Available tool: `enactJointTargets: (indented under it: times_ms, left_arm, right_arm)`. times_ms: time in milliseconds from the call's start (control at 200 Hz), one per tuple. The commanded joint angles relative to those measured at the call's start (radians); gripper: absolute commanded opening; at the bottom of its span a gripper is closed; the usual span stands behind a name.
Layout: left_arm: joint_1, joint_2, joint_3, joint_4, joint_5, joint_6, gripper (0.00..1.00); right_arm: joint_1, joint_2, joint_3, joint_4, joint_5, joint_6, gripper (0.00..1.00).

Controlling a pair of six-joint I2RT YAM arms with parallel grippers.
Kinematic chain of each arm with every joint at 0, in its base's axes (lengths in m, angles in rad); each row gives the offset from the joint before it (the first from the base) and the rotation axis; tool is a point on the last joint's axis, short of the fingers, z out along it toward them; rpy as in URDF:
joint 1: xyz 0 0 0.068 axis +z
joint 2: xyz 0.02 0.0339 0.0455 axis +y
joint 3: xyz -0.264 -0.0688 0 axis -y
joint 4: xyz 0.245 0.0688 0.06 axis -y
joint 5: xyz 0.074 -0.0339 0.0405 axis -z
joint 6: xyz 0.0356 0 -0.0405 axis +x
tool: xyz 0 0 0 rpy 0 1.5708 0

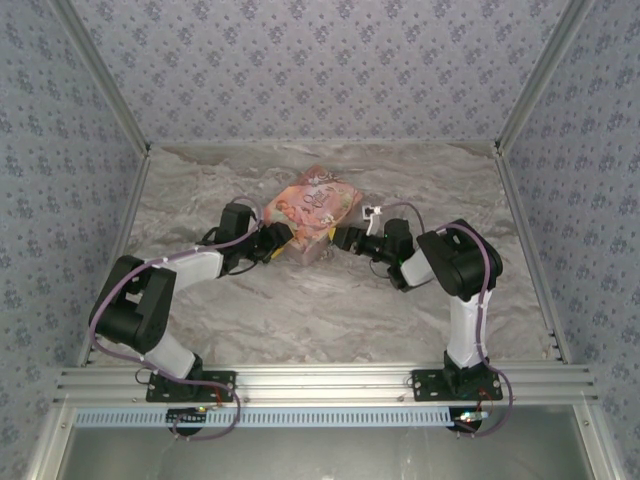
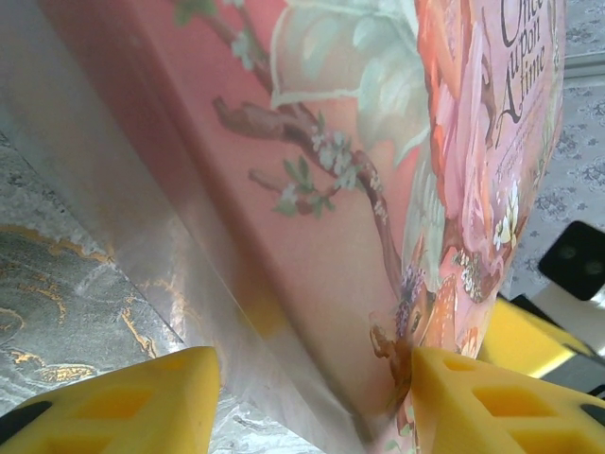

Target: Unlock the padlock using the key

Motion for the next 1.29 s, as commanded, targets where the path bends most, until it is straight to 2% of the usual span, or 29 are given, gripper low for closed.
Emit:
enactJointTargets:
  times_ms: [0, 645, 1289]
  left_arm:
    - [0.018, 0.005, -0.013, -0.063, -0.029, 0.023, 0.54]
    - [0.022, 0.015, -0.005, -0.064, -0.020, 0.022, 0.54]
    - [0.023, 0.013, -0.013, -0.052, -0.017, 0.022, 0.54]
  right_arm:
    - [-0.010, -0.006, -0.021, -0.050, -0.033, -0.017, 0.64]
    - [-0.031, -0.001, 0.066, -0.056, -0.051, -0.027, 0.66]
    - [0.004, 0.039, 0.096, -0.059, -0.090, -0.020, 0.63]
